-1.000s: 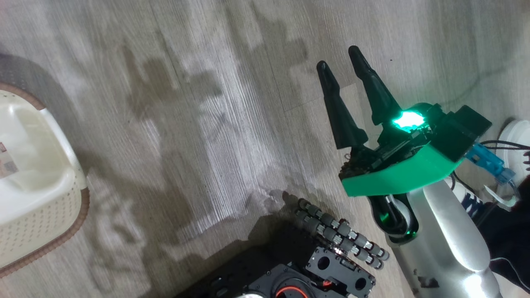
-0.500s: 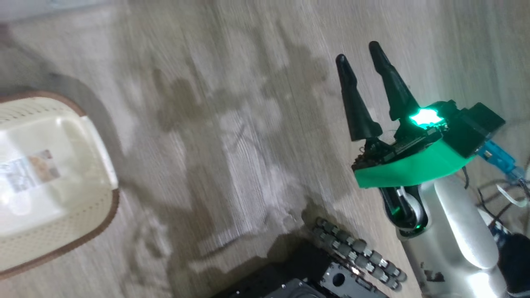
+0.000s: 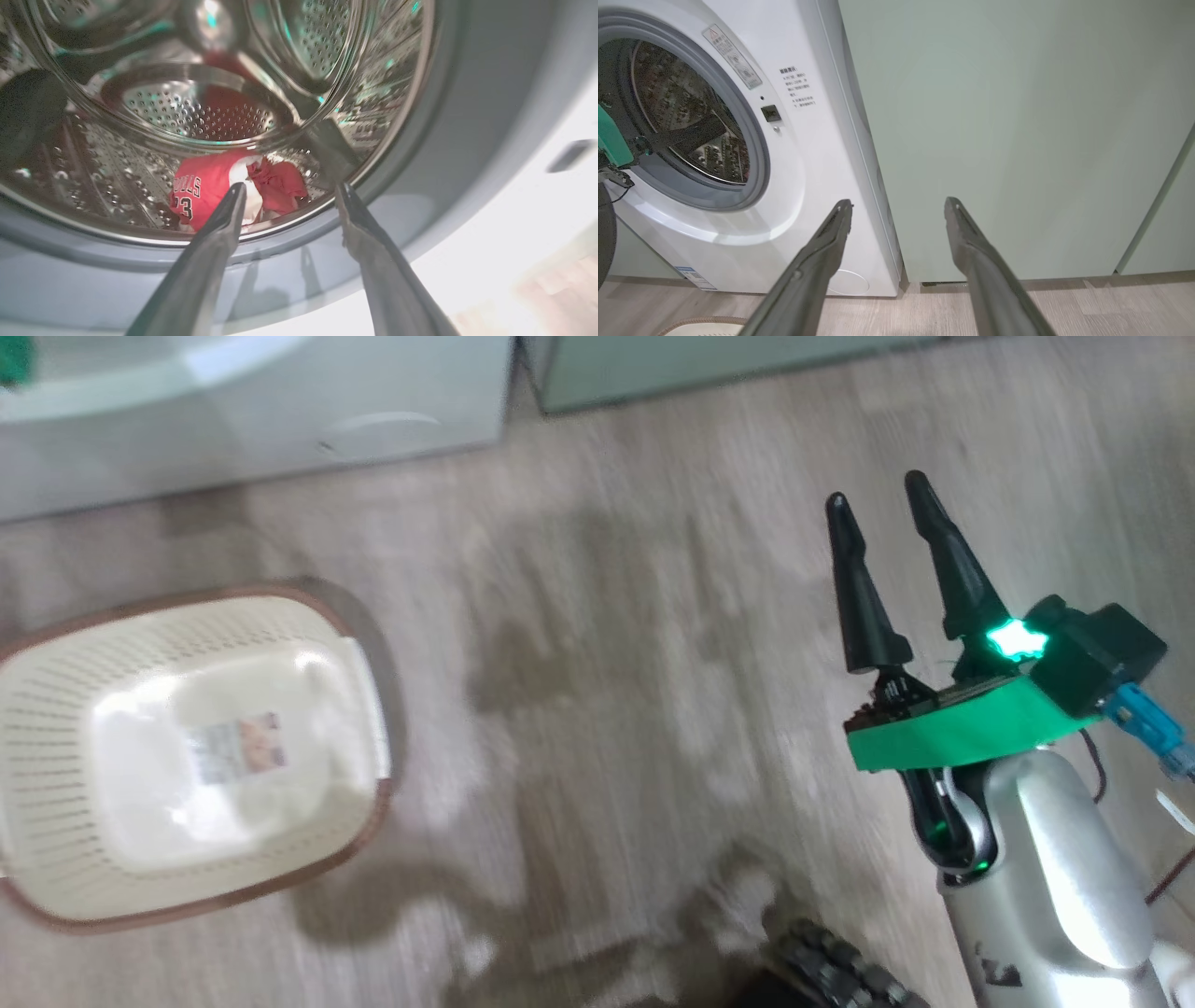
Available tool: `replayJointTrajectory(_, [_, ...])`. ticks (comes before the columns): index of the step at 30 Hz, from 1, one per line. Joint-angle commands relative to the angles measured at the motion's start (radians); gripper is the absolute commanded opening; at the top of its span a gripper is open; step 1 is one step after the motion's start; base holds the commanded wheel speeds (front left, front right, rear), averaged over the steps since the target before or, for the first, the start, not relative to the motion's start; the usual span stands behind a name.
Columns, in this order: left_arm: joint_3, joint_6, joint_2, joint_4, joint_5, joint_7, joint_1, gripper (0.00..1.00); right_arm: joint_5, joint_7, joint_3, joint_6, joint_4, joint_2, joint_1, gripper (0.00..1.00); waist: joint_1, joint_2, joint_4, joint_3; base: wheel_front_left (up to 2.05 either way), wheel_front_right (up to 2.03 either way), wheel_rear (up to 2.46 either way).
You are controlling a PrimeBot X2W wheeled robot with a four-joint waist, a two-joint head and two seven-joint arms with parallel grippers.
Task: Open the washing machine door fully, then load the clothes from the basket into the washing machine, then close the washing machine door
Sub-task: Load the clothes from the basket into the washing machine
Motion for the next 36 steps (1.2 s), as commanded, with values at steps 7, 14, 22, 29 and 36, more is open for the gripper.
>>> replayJointTrajectory(7, [0.138, -0.001, -0.024, -0.322, -0.035, -0.012, 0.317, 1.00, -0.056, -0.006, -0.020, 0.000, -0.012, -0.002, 0.058, 1.00, 0.0001, -0.0001, 0.156, -0.220, 0.00, 0.00, 0.00])
replayJointTrajectory(14, [0.200, 0.016, -0.091, -0.504, 0.026, -0.012, 0.569, 1.00, -0.078, -0.006, -0.027, 0.000, 0.004, -0.002, 0.095, 1.00, 0.0001, -0.0001, 0.202, -0.331, 0.00, 0.00, 0.00])
replayJointTrajectory(22, [0.279, 0.053, -0.184, -0.704, 0.104, -0.012, 0.852, 1.00, -0.086, -0.006, -0.034, 0.000, 0.019, -0.002, 0.162, 1.00, 0.0001, -0.0001, 0.239, -0.446, 0.00, 0.00, 0.00])
replayJointTrajectory(29, [0.315, 0.068, -0.265, -0.823, 0.170, -0.012, 1.041, 1.00, -0.092, -0.006, -0.043, 0.000, 0.023, -0.002, 0.218, 1.00, 0.0001, -0.0001, 0.258, -0.514, 0.00, 0.00, 0.00])
replayJointTrajectory(36, [0.346, 0.065, -0.328, -0.912, 0.229, -0.012, 1.157, 1.00, -0.098, -0.006, -0.050, 0.000, 0.017, -0.002, 0.248, 1.00, 0.0001, -0.0001, 0.268, -0.539, 0.00, 0.00, 0.00])
